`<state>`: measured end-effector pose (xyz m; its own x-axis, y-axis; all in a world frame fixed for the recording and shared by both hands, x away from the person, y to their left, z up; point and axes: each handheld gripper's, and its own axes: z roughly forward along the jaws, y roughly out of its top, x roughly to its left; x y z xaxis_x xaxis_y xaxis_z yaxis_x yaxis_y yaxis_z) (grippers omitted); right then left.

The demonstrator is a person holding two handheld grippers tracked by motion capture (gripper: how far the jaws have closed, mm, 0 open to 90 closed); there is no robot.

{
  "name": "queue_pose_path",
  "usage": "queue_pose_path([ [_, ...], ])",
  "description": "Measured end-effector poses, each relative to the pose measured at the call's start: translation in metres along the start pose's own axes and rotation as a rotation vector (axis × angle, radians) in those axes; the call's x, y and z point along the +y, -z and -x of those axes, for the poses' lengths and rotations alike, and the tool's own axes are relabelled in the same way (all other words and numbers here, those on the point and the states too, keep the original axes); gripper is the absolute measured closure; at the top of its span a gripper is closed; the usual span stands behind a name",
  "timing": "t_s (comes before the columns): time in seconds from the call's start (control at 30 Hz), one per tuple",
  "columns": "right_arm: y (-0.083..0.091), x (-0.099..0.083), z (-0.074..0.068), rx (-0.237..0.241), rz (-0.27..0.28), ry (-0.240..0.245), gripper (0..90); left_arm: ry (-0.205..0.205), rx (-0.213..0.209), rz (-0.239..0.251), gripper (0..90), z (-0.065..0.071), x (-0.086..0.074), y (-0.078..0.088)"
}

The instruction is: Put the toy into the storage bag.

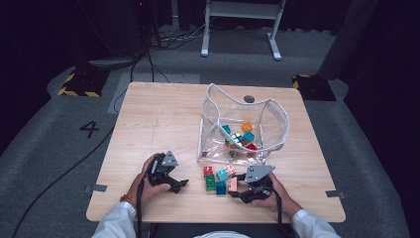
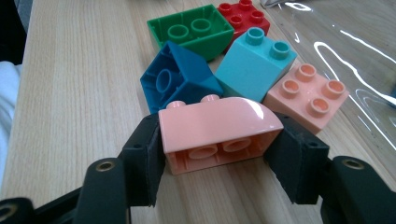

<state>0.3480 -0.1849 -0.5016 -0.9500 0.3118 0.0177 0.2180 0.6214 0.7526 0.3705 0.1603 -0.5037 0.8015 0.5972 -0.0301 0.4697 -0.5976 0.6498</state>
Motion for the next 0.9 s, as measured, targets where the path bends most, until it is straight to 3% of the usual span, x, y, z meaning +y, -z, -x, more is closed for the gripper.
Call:
queue_pose_path([
  [0.23, 0.014, -0.005, 0.003, -0.03, -0.002, 0.005, 40.5, 0.001, -0.001, 0.0, 0.3, 0.0, 0.0, 0.0],
  [0.3, 0.019, -0.007, 0.007, -0.036, 0.025, 0.036, 40.5, 0.001, -0.001, -0.001, 0.3, 0.0, 0.0, 0.0],
  [0.37, 0.028, -0.009, 0.009, -0.048, 0.025, 0.032, 40.5, 0.001, -0.001, 0.0, 0.3, 0.0, 0.0, 0.0],
  [0.57, 0.057, -0.019, 0.019, -0.115, 0.049, 0.001, 40.5, 0.006, 0.0, 0.0, 0.4, 0.001, 0.0, 0.0],
  [0.73, 0.081, -0.027, 0.03, -0.16, 0.066, -0.053, 40.5, 0.009, 0.001, -0.002, 0.4, 0.001, 0.0, 0.0],
  [0.9, 0.099, -0.033, 0.04, -0.203, 0.057, -0.086, 40.5, 0.008, 0.001, -0.002, 0.4, 0.001, 0.0, 0.0],
])
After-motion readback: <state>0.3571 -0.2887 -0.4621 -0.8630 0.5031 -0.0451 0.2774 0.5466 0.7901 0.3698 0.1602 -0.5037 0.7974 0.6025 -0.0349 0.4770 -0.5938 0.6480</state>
